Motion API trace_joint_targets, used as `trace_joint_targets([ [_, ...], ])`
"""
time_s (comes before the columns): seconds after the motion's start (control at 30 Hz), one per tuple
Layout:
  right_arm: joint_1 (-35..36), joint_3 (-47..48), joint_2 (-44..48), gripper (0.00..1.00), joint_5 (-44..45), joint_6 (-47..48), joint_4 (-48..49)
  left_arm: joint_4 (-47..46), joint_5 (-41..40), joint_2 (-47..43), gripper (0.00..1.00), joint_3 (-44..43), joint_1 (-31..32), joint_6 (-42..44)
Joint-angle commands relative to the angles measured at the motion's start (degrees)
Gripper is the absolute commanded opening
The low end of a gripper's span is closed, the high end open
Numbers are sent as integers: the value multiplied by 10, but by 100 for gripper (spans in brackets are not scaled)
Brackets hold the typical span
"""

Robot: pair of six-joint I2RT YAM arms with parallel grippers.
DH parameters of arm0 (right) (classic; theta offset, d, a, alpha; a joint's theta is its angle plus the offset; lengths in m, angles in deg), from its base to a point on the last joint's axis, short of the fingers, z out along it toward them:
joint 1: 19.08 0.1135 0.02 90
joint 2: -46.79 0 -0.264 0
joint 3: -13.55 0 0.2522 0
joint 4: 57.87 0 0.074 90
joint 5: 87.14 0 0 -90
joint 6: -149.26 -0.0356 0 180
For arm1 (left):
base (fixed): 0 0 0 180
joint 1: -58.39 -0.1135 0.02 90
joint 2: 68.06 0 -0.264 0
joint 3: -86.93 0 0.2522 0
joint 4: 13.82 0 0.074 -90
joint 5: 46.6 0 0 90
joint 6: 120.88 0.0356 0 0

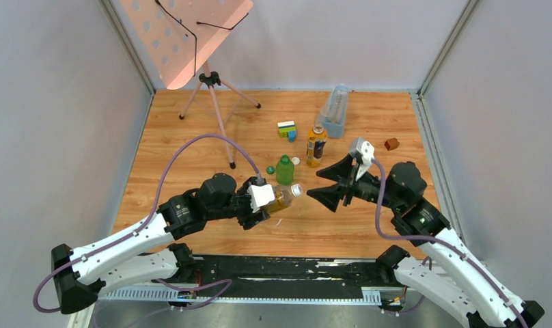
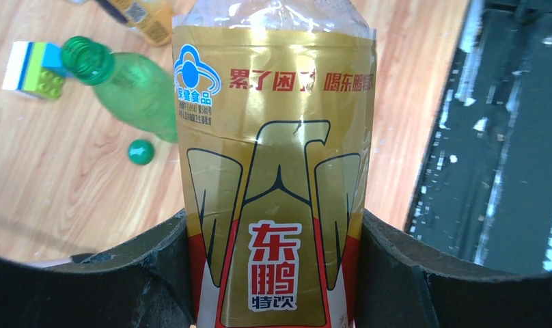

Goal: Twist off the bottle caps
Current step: Unscrew the bottle cap from the plastic bottle.

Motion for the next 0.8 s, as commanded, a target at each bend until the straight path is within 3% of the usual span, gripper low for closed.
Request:
trace_joint_targets([
  [0.0, -5, 82, -80, 67, 81, -269, -93, -64, -94, -11, 29, 7, 17, 25],
  [0.17, -7, 100, -148, 67, 5, -353, -115, -85, -108, -3, 29, 11, 25, 35],
  [0.37, -7, 92, -168, 48, 7, -372, -103, -85, -109, 3, 28, 11, 29, 38],
  [0.63, -7, 83, -174, 52, 15, -379, -71, -84, -98, 0, 27, 9, 31, 35],
  [0.77, -7, 75, -180, 48, 10, -381, -47, -81, -92, 1, 26, 8, 31, 35],
])
